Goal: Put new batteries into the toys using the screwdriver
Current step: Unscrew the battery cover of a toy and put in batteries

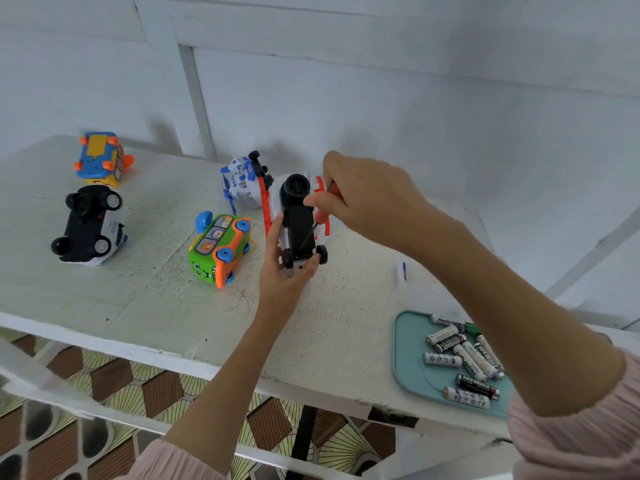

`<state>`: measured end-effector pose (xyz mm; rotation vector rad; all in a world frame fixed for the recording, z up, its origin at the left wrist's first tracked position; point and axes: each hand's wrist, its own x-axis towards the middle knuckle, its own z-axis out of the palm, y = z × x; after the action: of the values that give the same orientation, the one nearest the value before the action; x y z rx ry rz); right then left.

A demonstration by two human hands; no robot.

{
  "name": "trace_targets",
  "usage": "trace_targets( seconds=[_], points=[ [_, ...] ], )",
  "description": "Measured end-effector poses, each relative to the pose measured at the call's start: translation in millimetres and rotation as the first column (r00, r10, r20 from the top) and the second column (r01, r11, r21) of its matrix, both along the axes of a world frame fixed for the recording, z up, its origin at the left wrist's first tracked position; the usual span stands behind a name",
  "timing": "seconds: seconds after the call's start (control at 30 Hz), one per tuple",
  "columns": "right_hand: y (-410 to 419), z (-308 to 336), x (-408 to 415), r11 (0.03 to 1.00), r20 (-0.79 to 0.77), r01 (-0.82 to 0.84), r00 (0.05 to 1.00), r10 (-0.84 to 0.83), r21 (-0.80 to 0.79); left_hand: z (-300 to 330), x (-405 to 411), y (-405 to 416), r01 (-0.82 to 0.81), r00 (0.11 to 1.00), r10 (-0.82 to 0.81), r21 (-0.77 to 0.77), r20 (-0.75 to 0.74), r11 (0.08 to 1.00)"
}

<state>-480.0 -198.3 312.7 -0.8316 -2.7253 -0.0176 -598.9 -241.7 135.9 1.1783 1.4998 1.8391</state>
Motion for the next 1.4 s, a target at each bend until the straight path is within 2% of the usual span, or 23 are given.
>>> trace_targets(
  seconds=[0.07,0.17,0.2,0.27,0.33,0.37,0.4,0.43,0.5,0.57,0.63,0.73,0.8,0.9,0.97,1.03,1.13,1.23,1.3,1.33,1.4],
  points=[
    [2,0,3,0.996,0.041,0.042,0.998,-0.046,0.078,1,0,-1,-0.001,1.0,0.001,-0.002,0.01,1.0],
    [0,0,0,0.975,-0.17,-0.125,0.981,0.094,-0.183,0,1,-1,0.002,1.0,-0.003,0.013,0.007,1.0],
    [-1,-1,0,0.96,-0.187,-0.16,0.975,0.118,-0.229,0,1,0,0.0,1.0,0.0,0.011,0.011,1.0],
    [-1,-3,-2,0.979,-0.15,-0.088,0.987,0.06,-0.186,0,1,0,0.004,1.0,-0.004,0.016,0.0,1.0],
    [2,-5,-2,0.999,-0.041,0.032,0.999,-0.031,0.03,0,2,1,0.003,0.999,-0.003,0.018,-0.033,1.0],
    [4,-5,1,0.994,0.003,0.074,0.997,-0.075,0.086,0,2,1,-0.004,0.999,0.004,0.016,-0.039,1.0],
    [5,-5,3,0.994,0.025,0.086,0.996,-0.088,0.075,0,2,1,-0.007,1.0,0.008,0.015,-0.03,1.0],
    [5,-5,6,0.998,-0.011,0.064,0.998,-0.064,-0.011,0,1,0,-0.009,1.0,0.009,0.016,-0.01,1.0],
    [3,-9,10,0.986,-0.117,-0.087,0.991,0.071,-0.142,-1,-2,0,-0.016,0.999,0.014,0.035,0.042,0.999],
    [3,-14,12,0.964,-0.155,-0.19,0.975,0.162,-0.186,-1,-4,0,-0.03,0.997,0.027,0.041,0.07,0.999],
    [3,-16,13,0.984,-0.122,-0.139,0.984,0.126,-0.111,1,-4,1,-0.045,0.996,0.042,0.03,0.077,0.999],
    [2,-15,12,0.996,0.011,0.001,1.0,-0.001,0.087,0,-4,2,-0.06,0.996,0.059,0.01,0.074,0.998],
    [3,-16,11,0.991,0.076,0.021,0.997,-0.032,0.135,1,-4,0,-0.057,0.996,0.056,0.011,0.067,0.998],
    [3,-21,10,0.989,-0.073,-0.145,0.987,0.147,0.019,0,-3,1,-0.058,0.997,0.057,0.011,0.05,0.998],
    [3,-23,10,0.98,-0.128,-0.197,0.972,0.196,0.009,0,-3,2,-0.061,0.997,0.06,0.01,0.051,0.998],
    [3,-24,9,0.988,-0.135,-0.136,0.98,0.145,0.075,-1,-4,3,-0.056,0.997,0.055,0.015,0.057,0.998],
    [5,-21,7,0.989,-0.057,0.024,0.998,-0.016,0.145,-1,-1,2,-0.043,0.998,0.042,0.017,0.037,0.999],
    [3,-18,8,0.993,-0.131,-0.116,0.984,0.118,0.02,1,0,2,-0.043,0.999,0.043,0.009,0.019,0.999],
    [2,-18,8,0.985,-0.124,-0.171,0.977,0.171,0.017,1,0,2,-0.041,0.999,0.041,0.012,0.006,0.999],
    [3,-18,8,0.988,-0.113,-0.149,0.982,0.152,0.036,1,0,3,-0.041,0.999,0.041,0.012,0.001,0.999],
    [4,-16,8,0.996,-0.032,0.008,0.999,-0.006,0.091,1,0,3,-0.046,0.999,0.046,0.009,-0.008,0.999]
  ],
)
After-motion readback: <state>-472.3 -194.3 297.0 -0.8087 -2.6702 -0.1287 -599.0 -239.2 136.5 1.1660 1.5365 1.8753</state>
